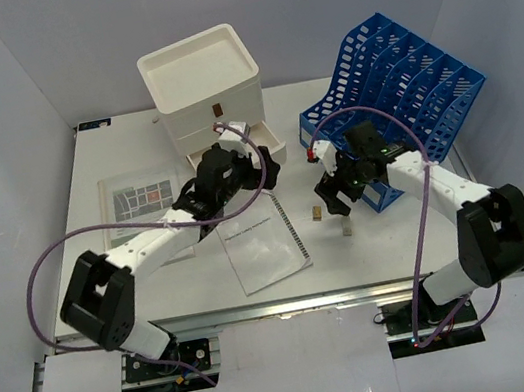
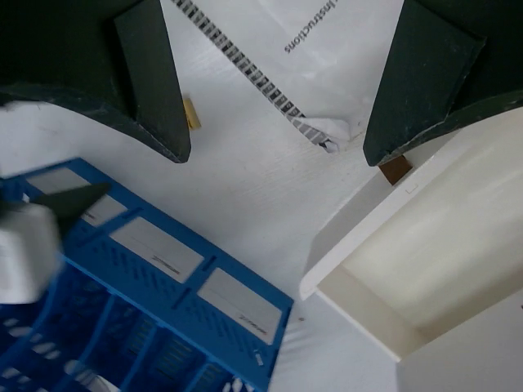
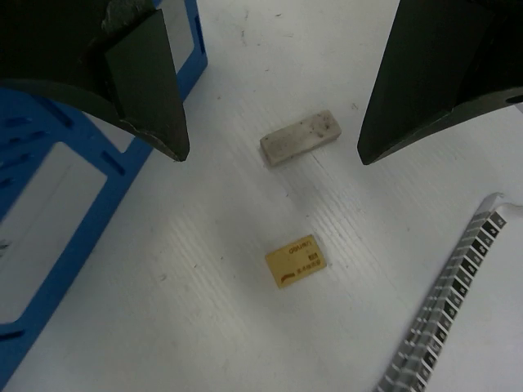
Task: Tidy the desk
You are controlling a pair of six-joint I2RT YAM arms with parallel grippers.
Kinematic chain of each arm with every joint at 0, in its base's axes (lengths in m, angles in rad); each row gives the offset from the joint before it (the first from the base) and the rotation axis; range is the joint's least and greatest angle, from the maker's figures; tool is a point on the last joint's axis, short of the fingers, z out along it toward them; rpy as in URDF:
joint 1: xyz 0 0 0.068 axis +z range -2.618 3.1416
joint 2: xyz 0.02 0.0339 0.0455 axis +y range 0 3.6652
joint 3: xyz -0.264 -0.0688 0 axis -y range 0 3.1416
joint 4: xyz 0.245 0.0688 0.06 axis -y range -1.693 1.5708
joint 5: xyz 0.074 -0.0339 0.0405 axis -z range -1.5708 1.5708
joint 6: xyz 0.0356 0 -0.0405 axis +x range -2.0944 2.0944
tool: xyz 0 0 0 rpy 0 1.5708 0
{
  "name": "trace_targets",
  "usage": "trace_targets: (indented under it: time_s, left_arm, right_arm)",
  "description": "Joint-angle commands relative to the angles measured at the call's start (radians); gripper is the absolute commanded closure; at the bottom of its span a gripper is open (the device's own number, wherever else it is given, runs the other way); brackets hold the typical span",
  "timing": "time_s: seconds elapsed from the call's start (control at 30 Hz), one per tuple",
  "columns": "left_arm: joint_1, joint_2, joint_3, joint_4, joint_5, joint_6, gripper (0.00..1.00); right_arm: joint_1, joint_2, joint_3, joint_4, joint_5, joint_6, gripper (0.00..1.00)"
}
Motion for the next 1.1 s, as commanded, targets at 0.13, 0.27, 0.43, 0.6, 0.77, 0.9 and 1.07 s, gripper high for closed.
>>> trace_targets:
  time_s: [0.13,0.27,0.43,0.6,0.77,0.9,1.07]
  left_arm:
    - [0.008,-0.402,-0.196,-0.214,0.119,0.197,0.02]
    - [0.009,-0.606,-0.329,-0.27,0.091,0.156,0.02]
    - [0.009,-0.831,-0.422,-0.354,0.027,0.138,0.02]
    - [0.009,-0.935,-0.45,-0.377,0.019,0.125,0.02]
    - [0.009,-0.946,-0.443,-0.386,0.022,0.121,0.02]
    - [0.009,-0.965,-0.447,-0.388,0.022,0.12,0.02]
    - [0.009,-0.968,-0.444,-0.389,0.029,0.118,0.02]
  right_arm:
    - [0.078,0.082,-0.03,-0.088,0.269,0.218,0.02]
    - [0.083,0.119,-0.032,-0.11,0.293,0.234,0.09]
    - [0.096,0.176,-0.042,-0.089,0.273,0.245,0.18]
    - [0.104,0.251,-0.012,-0.061,0.27,0.269,0.39]
    - [0.114,0.29,-0.022,-0.048,0.297,0.274,0.75]
    - [0.125,0.276,-0.059,-0.025,0.333,0.251,0.9]
    - [0.127,0.221,-0.063,0.0,0.385,0.204,0.88]
